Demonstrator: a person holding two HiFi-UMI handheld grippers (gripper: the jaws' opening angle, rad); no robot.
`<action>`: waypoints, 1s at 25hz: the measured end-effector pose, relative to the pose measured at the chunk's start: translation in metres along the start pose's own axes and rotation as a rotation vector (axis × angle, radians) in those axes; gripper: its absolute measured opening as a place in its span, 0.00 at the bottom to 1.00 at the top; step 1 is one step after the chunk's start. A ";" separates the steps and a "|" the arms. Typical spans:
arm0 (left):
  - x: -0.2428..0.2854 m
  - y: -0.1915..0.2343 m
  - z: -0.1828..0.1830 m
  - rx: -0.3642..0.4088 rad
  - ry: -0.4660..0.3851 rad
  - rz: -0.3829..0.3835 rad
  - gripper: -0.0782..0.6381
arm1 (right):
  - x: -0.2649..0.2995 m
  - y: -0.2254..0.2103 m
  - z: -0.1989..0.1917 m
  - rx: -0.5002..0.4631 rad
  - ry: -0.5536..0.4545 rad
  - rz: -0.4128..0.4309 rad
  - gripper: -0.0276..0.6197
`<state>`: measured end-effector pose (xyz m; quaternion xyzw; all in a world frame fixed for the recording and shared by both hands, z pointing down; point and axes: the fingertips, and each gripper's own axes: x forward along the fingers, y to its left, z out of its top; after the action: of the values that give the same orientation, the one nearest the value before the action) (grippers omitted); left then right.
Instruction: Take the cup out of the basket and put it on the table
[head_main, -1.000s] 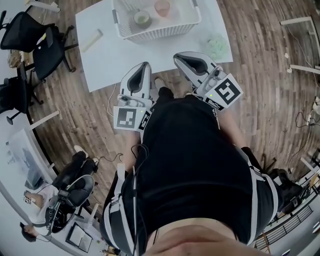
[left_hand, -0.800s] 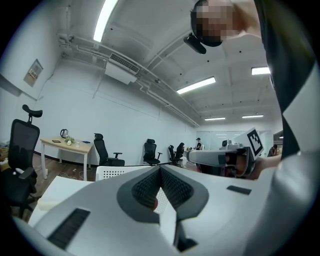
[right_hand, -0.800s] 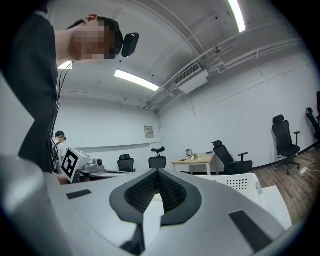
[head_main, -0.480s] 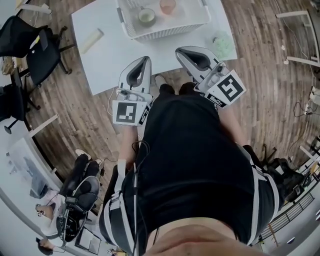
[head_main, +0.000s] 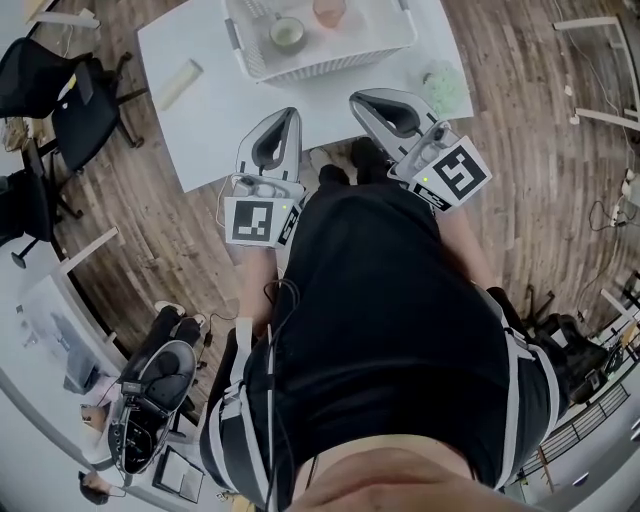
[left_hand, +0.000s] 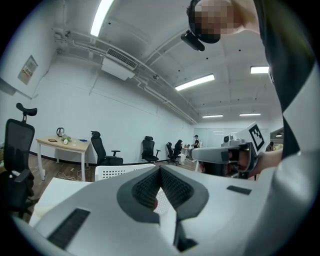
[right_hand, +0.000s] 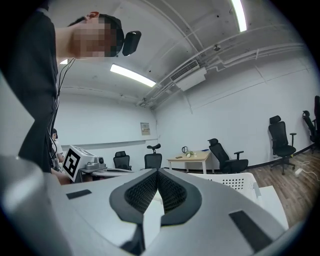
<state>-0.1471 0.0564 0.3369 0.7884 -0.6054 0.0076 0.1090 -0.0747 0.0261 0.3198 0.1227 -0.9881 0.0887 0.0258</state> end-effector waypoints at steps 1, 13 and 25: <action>0.003 0.002 0.000 -0.003 0.003 0.013 0.14 | 0.002 -0.004 0.001 -0.001 -0.001 0.009 0.07; 0.060 -0.013 0.011 -0.038 -0.009 0.117 0.14 | -0.013 -0.071 0.018 0.005 -0.043 0.110 0.07; 0.087 0.002 0.021 0.005 -0.006 0.115 0.14 | -0.003 -0.102 0.022 0.024 -0.060 0.084 0.07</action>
<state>-0.1286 -0.0308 0.3292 0.7525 -0.6501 0.0131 0.1046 -0.0469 -0.0741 0.3148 0.0842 -0.9916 0.0979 -0.0088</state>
